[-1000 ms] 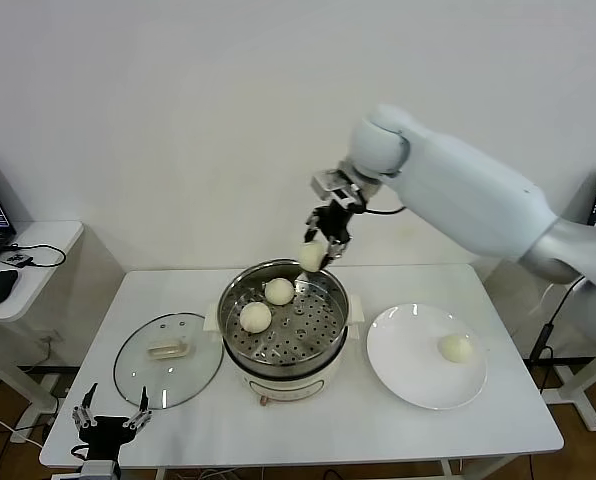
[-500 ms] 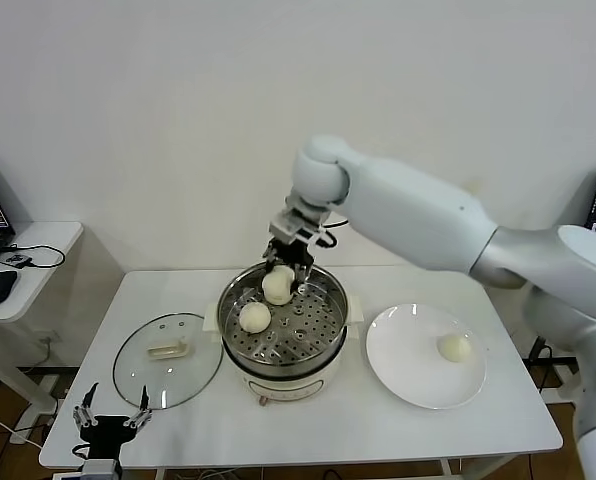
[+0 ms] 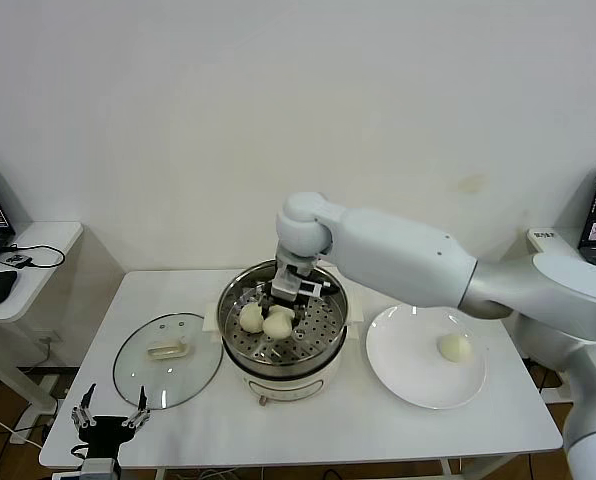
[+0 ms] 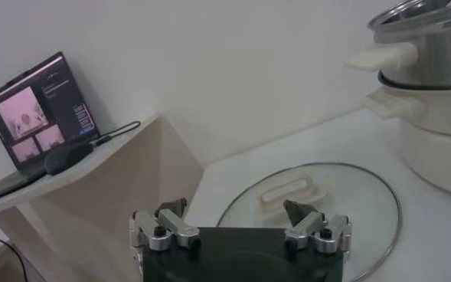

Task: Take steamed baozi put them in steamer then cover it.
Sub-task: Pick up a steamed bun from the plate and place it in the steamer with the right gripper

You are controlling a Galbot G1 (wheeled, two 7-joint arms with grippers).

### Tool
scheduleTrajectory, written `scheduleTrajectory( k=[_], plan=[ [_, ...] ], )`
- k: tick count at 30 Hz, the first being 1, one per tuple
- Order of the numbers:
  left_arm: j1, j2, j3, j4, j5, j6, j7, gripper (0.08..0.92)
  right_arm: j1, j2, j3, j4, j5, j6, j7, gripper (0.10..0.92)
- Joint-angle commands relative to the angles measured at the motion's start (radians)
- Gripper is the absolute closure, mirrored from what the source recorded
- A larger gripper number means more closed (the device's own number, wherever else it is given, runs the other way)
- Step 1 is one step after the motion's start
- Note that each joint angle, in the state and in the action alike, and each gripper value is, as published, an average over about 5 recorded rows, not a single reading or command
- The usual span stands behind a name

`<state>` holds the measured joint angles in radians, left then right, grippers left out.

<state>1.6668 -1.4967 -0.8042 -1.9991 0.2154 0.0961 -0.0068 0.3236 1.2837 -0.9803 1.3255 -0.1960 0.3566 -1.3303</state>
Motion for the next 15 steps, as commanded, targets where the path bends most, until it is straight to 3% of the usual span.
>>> scheduleTrajectory(
  k=[1, 15],
  plan=[
    [-0.008, 0.001, 0.001, 0.007, -0.001, 0.002, 0.004, 0.177, -0.029, -0.002, -0.026, 0.057, -0.047, 0.052, 0.011, 0.457],
    [-0.01, 0.0, 0.003, 0.011, -0.008, 0.001, 0.004, 0.177, -0.023, -0.005, -0.042, 0.082, -0.042, 0.05, 0.009, 0.457]
  ],
)
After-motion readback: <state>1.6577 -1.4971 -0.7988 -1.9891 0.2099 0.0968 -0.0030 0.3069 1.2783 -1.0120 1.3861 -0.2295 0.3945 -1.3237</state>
